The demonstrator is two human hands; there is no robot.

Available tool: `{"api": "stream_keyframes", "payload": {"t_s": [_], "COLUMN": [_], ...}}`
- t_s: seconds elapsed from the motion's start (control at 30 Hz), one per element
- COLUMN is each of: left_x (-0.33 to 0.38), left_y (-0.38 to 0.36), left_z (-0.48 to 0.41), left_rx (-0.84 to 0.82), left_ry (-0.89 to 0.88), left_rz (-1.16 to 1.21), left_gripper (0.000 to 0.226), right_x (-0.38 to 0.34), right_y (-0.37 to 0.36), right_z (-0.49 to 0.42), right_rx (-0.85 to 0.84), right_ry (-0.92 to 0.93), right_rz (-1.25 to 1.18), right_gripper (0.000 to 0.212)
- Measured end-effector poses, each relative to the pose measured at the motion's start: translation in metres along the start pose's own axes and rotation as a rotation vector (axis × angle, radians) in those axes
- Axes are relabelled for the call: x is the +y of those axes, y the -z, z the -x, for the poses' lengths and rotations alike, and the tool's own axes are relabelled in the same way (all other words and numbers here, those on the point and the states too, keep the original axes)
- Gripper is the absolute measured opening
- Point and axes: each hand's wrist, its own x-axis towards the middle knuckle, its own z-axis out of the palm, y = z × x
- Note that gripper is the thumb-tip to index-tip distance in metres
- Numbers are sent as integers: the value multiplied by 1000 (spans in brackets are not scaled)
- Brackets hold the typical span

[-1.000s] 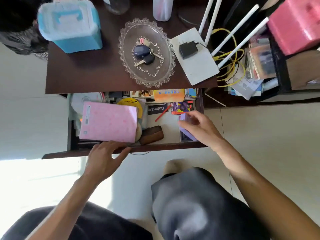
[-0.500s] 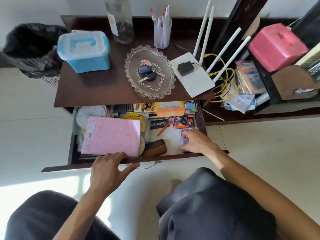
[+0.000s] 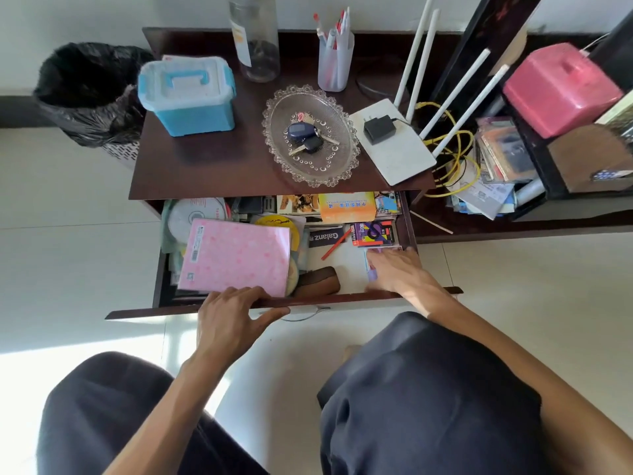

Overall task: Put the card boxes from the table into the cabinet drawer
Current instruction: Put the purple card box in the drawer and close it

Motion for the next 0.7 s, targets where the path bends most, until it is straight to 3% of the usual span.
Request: {"api": "stream_keyframes", "payload": {"t_s": [0.13, 0.33, 0.43, 0.53, 0.6, 0.7], "left_x": [1, 3, -3, -16, -27, -41], "left_y": [0, 7, 16, 31, 41, 52], "left_z": [2, 4, 5, 14, 30, 56], "left_rx": [23, -9, -80, -97, 14, 115], "left_ry": [-3, -4, -21, -16, 113, 630], "left_rz": [-19, 39, 159, 351, 480, 811], "left_gripper": [55, 48, 34, 22, 14, 7], "right_x": [1, 1, 8, 15, 20, 24], "right_y": [1, 11, 21, 26, 24, 13], "right_z": [1, 12, 31, 68, 102, 143], "right_rx": [-45, -48, -58, 111, 309, 388], "right_ry": [-35, -90, -97, -75, -65, -267], "right_rz": [-76, -209, -392, -604, -725, -948], "right_gripper": [55, 34, 36, 28, 18, 18]}}
